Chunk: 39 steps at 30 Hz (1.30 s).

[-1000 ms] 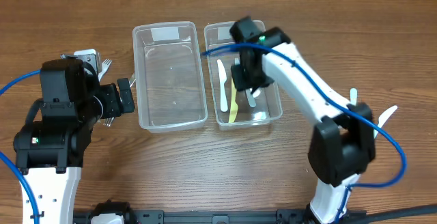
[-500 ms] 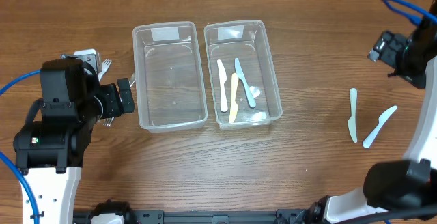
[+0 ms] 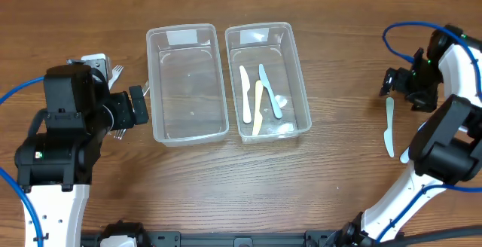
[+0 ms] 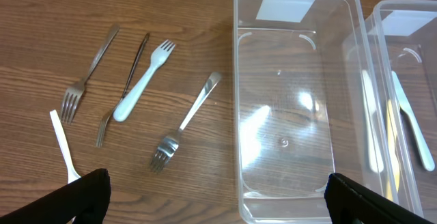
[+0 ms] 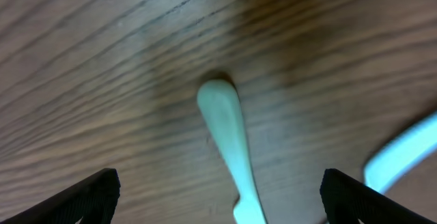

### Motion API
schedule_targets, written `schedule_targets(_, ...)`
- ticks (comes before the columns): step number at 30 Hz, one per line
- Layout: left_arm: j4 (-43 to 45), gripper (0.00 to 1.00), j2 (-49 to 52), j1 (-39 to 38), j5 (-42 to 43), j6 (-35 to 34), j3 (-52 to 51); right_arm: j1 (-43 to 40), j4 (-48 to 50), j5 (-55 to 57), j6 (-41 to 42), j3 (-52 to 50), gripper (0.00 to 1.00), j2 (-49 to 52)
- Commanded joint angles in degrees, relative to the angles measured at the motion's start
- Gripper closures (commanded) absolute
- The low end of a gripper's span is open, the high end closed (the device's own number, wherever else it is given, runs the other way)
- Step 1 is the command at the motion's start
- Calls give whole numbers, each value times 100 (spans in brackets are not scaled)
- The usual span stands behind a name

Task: Pack container
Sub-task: 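Move the right gripper to the light-blue knife and grasp it, then carry the light-blue knife into the right container and release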

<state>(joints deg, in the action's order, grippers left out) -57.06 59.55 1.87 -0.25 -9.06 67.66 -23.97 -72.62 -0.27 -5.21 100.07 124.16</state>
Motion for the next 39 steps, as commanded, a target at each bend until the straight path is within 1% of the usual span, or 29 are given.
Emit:
schedule_targets(1,31,0,17,-28,-20,24,114,0,168,-70,-179,-92,4,273)
schedule_targets(5,31,0,17,-28,-20,24,114,0,431,-70,-262,-149,4,570)
schedule_targets(12,31,0,17,-28,-17,24,114,0,492,-70,-275,-149,6,896)
schedule_targets(13,31,0,17,-28,-17,22,114,0,490,-70,-273,-149,10,894)
schedule_targets(15,33,0,17,-28,-17,22,114,0,487,-72,-232,-149,21,894)
schedule_targets(17,31,0,17,-28,-17,22,114,0,485,-90,-227,-149,30,894)
schedule_targets(20,31,0,17,-28,-17,22,114,0,468,-90,-227,-149,47,894)
schedule_targets(22,31,0,17,-28,-17,22,114,0,463,-90,-227,-149,52,894)
schedule_targets(24,31,0,17,-28,-17,22,114,0,463,-90,-227,-149,60,894)
schedule_targets(26,31,0,17,-28,-17,22,114,0,466,-90,-227,-149,62,894)
schedule_targets(29,33,0,17,-28,-17,22,114,0,466,-90,-229,-149,71,894)
schedule_targets(31,33,0,17,-28,-17,22,114,0,468,-90,-229,-149,75,894)
schedule_targets(33,33,0,17,-28,-17,24,114,0,470,-90,-229,-149,80,894)
schedule_targets(34,33,0,17,-28,-17,22,114,0,472,-90,-229,-149,81,894)
schedule_targets(37,33,0,17,-28,-17,24,114,0,490,-92,-227,-149,89,894)
schedule_targets(39,33,0,17,-28,-20,24,114,0,490,-92,-66,-118,89,894)
